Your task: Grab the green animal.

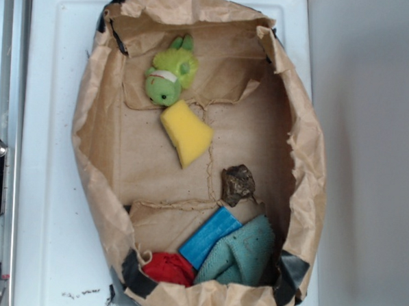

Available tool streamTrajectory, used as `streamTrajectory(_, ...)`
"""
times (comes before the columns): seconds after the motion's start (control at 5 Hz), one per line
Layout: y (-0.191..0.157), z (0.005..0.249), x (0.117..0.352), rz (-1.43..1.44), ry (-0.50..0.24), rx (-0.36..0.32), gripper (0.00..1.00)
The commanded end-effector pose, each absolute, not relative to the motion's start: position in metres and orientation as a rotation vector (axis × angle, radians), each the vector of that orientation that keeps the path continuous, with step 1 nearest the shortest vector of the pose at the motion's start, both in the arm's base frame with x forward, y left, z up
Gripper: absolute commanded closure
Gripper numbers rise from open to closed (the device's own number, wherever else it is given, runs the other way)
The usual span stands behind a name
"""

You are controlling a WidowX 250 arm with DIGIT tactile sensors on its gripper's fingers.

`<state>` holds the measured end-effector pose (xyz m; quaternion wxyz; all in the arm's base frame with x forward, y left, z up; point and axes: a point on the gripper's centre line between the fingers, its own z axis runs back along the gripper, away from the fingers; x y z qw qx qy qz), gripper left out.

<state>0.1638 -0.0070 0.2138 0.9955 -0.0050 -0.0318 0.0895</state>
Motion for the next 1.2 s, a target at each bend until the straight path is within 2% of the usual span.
streamTrajectory(0.0, 0.019, 0.199, 0.230, 0.486, -0.143, 0.032, 0.00)
streamTrajectory(0.4, 0.048, 0.180, 0.263, 0.904, -0.324, -0.076, 0.00)
streamTrajectory(0.6, 0.064, 0.167, 0.275, 0.997, -0.331, -0.077, 0.00)
streamTrajectory(1.0, 0.085, 0.140, 0.279, 1.020, -0.293, 0.023, 0.00)
